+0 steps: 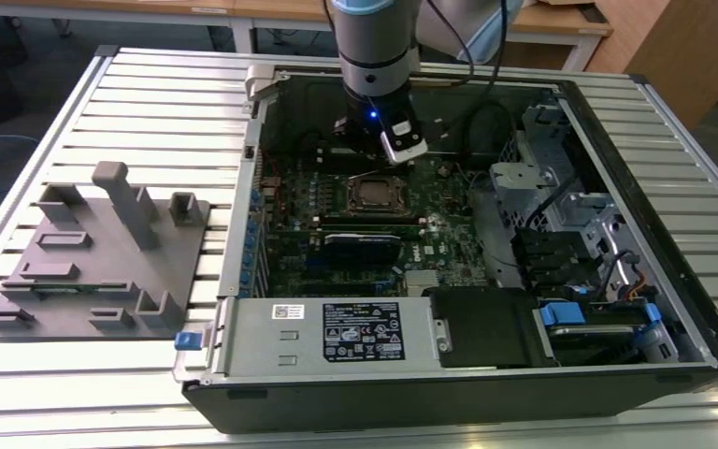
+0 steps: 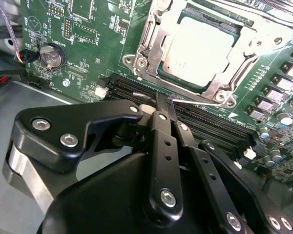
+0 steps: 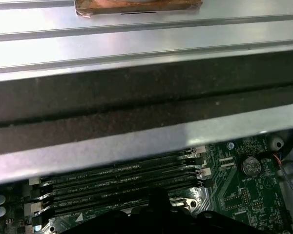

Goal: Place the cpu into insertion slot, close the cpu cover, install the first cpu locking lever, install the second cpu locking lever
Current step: 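Install the first cpu locking lever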

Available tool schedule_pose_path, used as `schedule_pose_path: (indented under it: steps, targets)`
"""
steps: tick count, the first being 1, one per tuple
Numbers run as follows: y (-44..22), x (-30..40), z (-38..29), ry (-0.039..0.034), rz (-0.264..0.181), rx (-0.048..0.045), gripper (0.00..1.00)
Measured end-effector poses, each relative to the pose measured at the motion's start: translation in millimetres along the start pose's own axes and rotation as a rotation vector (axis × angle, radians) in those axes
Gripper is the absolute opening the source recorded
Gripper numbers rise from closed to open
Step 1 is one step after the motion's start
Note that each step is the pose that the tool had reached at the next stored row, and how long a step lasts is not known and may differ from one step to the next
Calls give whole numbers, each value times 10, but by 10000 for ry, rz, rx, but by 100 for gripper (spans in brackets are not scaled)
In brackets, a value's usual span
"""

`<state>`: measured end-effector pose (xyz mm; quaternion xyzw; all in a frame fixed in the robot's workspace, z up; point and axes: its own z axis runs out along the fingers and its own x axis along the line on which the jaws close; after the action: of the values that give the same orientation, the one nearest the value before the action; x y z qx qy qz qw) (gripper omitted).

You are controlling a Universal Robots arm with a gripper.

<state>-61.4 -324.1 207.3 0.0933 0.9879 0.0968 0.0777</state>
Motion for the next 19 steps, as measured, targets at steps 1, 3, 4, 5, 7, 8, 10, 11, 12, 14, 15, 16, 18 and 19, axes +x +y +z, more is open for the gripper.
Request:
schedule_pose_path:
  steps: [1, 3, 4, 5, 7, 8, 10, 11, 12, 14, 15, 16, 18, 19]
  targets:
    - [-4, 6, 4, -31, -1, -7, 11]
    - [-10, 18, 14, -105, -3, -24, 11]
    - [-14, 25, 18, -146, -4, -35, 11]
    - [-17, 32, 21, -183, -6, -46, 11]
    - [-23, 48, 23, -240, -12, -68, 11]
    - [-26, 56, 22, -255, -14, -82, 11]
    - [-35, 70, 21, -289, -16, -110, 11]
    - [-41, 75, 22, -309, -18, -130, 11]
    - [-47, 76, 23, -321, -18, -158, 11]
    - [-60, 77, 24, -333, -7, -235, 11]
    - [-67, 77, 26, -337, 1, -285, 11]
    - [-75, 78, 28, -350, 5, -332, 11]
    - [-84, 83, 39, -411, 1, -382, 11]
    - [-87, 87, 46, -456, -9, -396, 11]
